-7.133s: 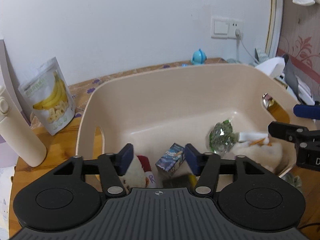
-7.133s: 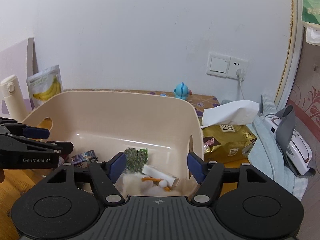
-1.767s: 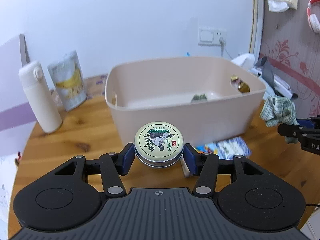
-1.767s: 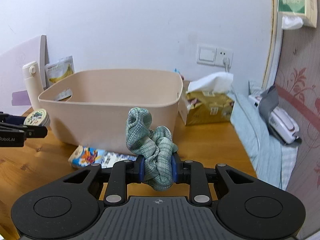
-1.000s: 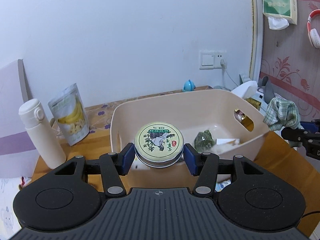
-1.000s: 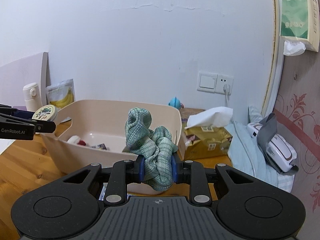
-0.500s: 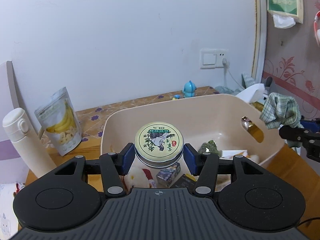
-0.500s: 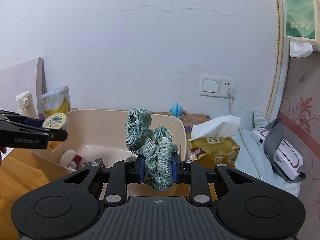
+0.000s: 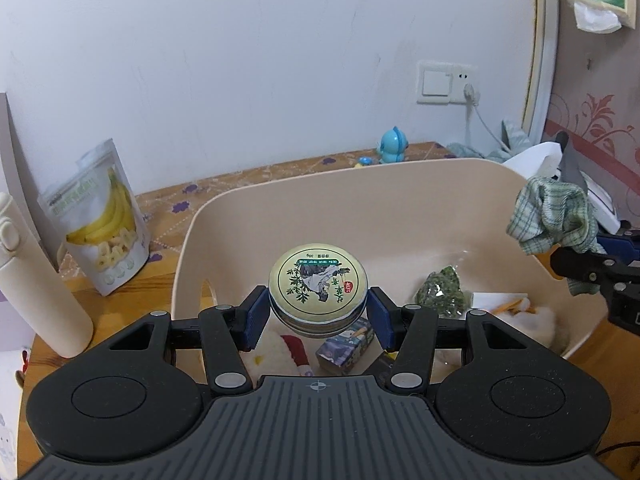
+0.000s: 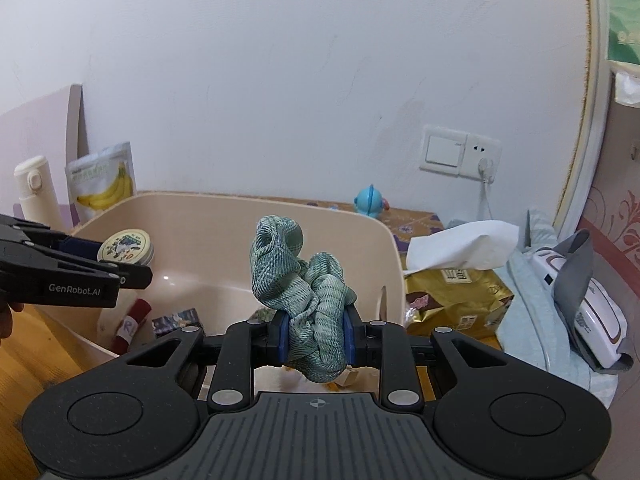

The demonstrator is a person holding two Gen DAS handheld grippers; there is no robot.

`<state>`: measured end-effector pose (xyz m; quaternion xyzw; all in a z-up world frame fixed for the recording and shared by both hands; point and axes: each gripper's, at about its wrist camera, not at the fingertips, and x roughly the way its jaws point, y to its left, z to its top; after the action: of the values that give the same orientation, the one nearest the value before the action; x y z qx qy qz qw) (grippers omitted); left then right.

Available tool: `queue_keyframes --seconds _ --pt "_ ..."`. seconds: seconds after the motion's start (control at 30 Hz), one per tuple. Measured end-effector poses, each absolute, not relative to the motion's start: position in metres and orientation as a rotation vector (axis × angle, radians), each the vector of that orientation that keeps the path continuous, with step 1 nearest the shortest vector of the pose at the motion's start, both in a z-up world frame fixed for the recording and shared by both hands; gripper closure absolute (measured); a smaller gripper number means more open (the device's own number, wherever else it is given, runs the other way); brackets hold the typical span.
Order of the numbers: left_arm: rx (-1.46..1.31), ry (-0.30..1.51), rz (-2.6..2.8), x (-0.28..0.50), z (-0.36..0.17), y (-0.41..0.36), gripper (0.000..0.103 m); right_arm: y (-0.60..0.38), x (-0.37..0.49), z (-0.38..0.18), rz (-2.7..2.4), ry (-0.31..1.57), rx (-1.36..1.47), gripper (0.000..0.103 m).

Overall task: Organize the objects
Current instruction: 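Carry the scrunchie and tin up over the beige bin with both tools, then open both tools to drop the scrunchie and tin into the bin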

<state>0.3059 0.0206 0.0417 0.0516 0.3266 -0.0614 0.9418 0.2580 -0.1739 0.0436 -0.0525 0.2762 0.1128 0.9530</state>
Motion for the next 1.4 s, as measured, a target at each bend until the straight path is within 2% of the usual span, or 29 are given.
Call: queue_keyframes --seconds 0.57,0.77,0.8,0.93,1.0,1.1,1.3,1.4 --pt "0.140 0.738 -0.135 0.318 0.025 0.015 0.048 -0.160 0.271 0.032 0.233 0.629 -0.160 0.078" --pt "0.147 0.756 -0.136 0.321 0.023 0.015 0.048 -0.160 0.274 0.032 0.229 0.644 -0.153 0.074" --pt "0.145 0.760 -0.137 0.321 0.023 0.015 0.048 -0.160 0.274 0.032 0.228 0.647 -0.149 0.073" --pt "0.136 0.774 -0.140 0.323 0.023 0.017 0.048 -0.160 0.275 0.032 0.228 0.655 -0.138 0.057" --pt "0.137 0.771 -0.144 0.322 0.024 0.016 0.043 -0.160 0.273 0.033 0.224 0.653 -0.136 0.054" --pt "0.147 0.766 -0.149 0.321 0.024 0.014 0.039 -0.161 0.272 0.035 0.226 0.651 -0.121 0.043" --pt "0.163 0.744 -0.132 0.315 0.026 0.011 0.030 -0.165 0.267 0.039 0.222 0.634 -0.102 0.036" --pt "0.144 0.730 -0.122 0.313 0.030 0.015 0.030 -0.168 0.264 0.043 0.221 0.620 -0.096 0.035"
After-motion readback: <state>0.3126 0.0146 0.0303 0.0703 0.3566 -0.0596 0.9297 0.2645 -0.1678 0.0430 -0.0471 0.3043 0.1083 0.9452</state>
